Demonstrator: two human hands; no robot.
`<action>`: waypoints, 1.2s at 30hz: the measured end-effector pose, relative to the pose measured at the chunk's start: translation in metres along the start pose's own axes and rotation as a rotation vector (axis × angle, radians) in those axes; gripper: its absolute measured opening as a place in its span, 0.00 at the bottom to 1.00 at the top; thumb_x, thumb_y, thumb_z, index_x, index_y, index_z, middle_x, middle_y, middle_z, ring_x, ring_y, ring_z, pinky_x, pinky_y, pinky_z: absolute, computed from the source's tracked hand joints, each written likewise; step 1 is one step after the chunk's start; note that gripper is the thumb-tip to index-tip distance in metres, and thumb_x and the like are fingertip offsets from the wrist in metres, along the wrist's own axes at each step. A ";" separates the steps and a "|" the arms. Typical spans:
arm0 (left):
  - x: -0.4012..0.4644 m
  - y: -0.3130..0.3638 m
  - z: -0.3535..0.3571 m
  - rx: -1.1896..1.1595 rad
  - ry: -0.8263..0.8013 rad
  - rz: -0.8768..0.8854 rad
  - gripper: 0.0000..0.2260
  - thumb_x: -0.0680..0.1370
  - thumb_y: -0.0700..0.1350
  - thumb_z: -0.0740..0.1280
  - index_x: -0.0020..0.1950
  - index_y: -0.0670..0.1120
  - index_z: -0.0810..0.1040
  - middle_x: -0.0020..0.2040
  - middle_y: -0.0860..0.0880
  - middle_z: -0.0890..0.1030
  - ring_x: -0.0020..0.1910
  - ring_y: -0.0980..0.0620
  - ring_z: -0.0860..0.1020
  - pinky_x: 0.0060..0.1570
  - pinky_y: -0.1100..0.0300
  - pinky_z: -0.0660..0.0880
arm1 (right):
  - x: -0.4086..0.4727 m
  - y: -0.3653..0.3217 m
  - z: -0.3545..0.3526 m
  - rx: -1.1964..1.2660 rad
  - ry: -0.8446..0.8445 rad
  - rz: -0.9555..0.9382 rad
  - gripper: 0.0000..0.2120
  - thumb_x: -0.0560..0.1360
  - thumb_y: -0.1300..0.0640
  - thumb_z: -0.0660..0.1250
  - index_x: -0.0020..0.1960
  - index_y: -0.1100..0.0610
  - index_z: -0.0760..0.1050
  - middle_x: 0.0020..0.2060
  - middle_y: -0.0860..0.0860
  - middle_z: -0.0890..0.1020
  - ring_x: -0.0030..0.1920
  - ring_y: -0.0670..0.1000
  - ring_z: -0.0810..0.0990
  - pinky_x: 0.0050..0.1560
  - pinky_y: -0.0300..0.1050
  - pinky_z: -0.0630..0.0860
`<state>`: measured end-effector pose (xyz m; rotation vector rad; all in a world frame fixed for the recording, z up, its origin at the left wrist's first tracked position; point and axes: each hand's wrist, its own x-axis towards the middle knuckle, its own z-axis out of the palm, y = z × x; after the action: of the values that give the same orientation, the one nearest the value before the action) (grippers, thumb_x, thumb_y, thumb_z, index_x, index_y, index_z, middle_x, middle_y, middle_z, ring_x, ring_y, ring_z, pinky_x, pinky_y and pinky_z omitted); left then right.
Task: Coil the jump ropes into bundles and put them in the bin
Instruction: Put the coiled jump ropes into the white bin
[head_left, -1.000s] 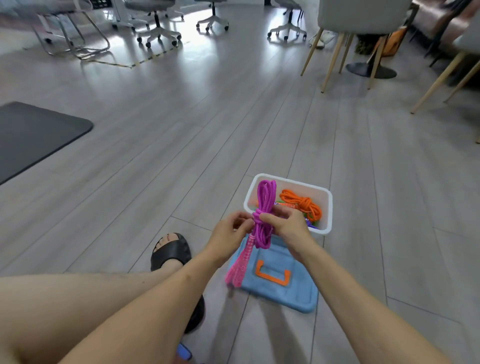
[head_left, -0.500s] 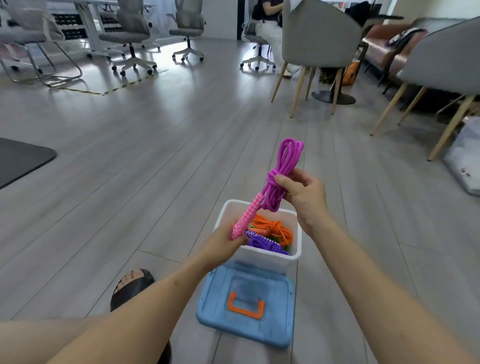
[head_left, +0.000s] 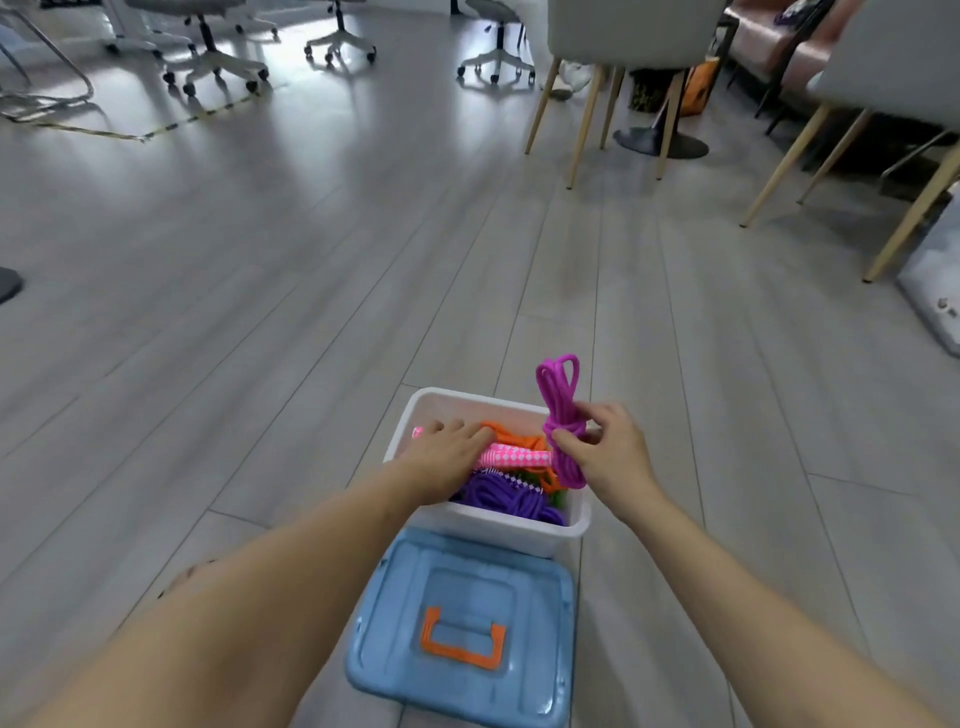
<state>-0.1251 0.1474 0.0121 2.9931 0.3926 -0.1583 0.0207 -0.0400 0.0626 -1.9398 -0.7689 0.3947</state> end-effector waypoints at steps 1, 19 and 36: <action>0.004 -0.002 0.006 -0.007 -0.004 0.014 0.25 0.80 0.41 0.65 0.75 0.51 0.63 0.69 0.47 0.72 0.66 0.44 0.71 0.68 0.46 0.66 | 0.001 0.006 0.004 -0.050 -0.011 -0.008 0.17 0.76 0.54 0.76 0.64 0.50 0.80 0.54 0.46 0.75 0.50 0.47 0.81 0.55 0.53 0.84; -0.021 -0.026 0.032 -0.099 0.167 -0.165 0.21 0.85 0.54 0.57 0.78 0.49 0.66 0.72 0.46 0.73 0.69 0.45 0.71 0.69 0.51 0.66 | 0.019 0.051 0.082 -0.780 -0.353 -0.319 0.13 0.84 0.56 0.62 0.63 0.53 0.83 0.63 0.50 0.82 0.67 0.54 0.76 0.58 0.40 0.70; -0.069 0.005 0.021 -0.052 0.306 -0.205 0.15 0.82 0.47 0.66 0.68 0.46 0.74 0.63 0.44 0.76 0.61 0.41 0.75 0.57 0.49 0.73 | -0.060 0.030 0.051 -0.707 0.015 -0.407 0.13 0.74 0.63 0.71 0.58 0.57 0.83 0.60 0.55 0.82 0.62 0.59 0.78 0.52 0.54 0.82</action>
<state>-0.1914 0.1224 0.0003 2.9216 0.7232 0.2909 -0.0428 -0.0555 0.0095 -2.3337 -1.3924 -0.1728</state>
